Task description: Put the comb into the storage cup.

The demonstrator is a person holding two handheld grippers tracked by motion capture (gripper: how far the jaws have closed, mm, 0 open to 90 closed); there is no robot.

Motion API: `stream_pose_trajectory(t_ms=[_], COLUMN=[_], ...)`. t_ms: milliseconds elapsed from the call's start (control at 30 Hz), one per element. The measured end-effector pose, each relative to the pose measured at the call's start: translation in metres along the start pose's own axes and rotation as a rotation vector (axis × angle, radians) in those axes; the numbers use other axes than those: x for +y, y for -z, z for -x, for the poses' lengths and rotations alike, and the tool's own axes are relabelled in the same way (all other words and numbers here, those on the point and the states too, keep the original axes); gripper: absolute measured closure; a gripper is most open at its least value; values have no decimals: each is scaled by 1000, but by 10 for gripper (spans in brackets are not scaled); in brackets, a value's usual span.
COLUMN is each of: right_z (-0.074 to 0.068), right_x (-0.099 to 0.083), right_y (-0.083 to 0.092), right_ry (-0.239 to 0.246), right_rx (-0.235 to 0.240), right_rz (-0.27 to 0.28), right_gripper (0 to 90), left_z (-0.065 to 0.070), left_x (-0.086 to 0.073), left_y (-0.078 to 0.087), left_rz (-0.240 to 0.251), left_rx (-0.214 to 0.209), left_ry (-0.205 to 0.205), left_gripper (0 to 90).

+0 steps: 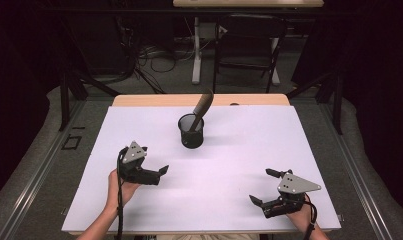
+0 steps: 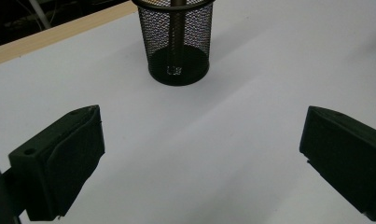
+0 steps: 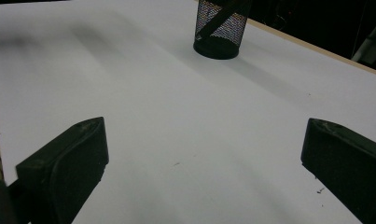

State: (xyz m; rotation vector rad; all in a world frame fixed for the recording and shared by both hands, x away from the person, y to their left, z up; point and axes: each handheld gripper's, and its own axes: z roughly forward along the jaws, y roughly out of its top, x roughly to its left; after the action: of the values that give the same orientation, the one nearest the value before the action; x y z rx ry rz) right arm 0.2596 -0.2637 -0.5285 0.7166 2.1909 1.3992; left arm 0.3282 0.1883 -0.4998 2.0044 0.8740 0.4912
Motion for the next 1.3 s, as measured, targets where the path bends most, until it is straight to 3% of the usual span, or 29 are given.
stream_pose_trajectory(t_ms=[800, 1000, 1300], right_z=[0, 0, 0], right_x=[0, -1, -1], right_y=[-1, -1, -2], right_ry=[-4, -6, -11], right_rx=[0, 0, 2], right_rz=[-3, -1, -4], right_gripper=[3, 3, 3], left_z=[8, 10, 12], left_x=[-32, -41, -53], left_y=[24, 28, 35], left_rz=[58, 92, 120], left_rx=[5, -1, 21], left_ry=[36, 53, 58], left_gripper=[0, 0, 0])
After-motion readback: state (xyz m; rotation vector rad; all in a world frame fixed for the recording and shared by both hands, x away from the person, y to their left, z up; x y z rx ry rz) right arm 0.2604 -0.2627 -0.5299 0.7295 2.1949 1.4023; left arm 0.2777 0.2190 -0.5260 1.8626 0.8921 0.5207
